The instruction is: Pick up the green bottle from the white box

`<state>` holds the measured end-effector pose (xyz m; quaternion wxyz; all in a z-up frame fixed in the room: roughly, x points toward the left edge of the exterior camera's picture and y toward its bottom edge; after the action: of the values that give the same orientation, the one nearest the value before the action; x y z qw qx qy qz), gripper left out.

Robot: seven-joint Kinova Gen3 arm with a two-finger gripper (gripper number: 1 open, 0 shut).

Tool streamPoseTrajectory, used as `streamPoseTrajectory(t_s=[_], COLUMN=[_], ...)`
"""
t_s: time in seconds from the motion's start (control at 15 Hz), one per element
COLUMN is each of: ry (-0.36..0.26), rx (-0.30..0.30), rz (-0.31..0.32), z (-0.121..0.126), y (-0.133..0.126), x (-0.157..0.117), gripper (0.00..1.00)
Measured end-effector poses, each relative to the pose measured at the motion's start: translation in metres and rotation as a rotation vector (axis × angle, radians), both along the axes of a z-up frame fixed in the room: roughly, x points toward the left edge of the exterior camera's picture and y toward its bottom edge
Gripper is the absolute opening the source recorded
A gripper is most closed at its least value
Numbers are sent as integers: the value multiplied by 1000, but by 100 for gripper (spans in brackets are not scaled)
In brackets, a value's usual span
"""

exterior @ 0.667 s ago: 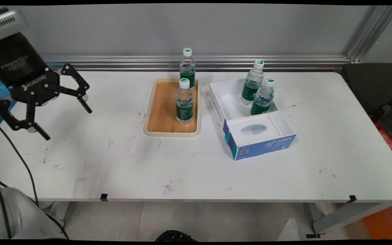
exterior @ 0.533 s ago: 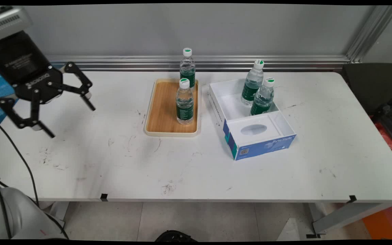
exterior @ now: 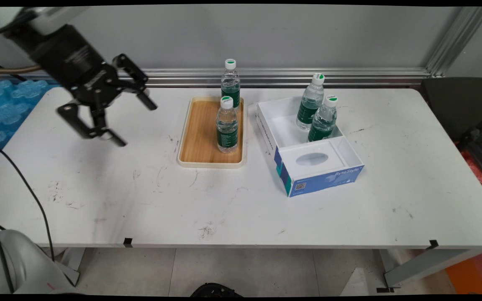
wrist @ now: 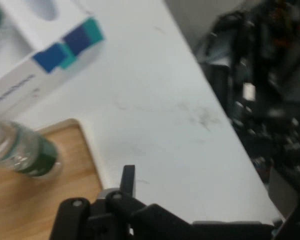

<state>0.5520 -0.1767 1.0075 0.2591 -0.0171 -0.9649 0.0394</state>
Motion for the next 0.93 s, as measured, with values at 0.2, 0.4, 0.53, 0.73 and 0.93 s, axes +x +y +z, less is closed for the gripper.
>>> streamPoseTrajectory(t_s=[0.2,0.4,0.53,0.73,0.93], ry=[27,56,74,104,128], rx=[5,5,3,-4,-12], rz=[118,235,304,433,536], z=[-2,-5,-7,-13,-21], y=[-11,-24,-34,-54,-73], x=[-10,-23,-30,-46,-60], gripper=[100,100,100,100,100])
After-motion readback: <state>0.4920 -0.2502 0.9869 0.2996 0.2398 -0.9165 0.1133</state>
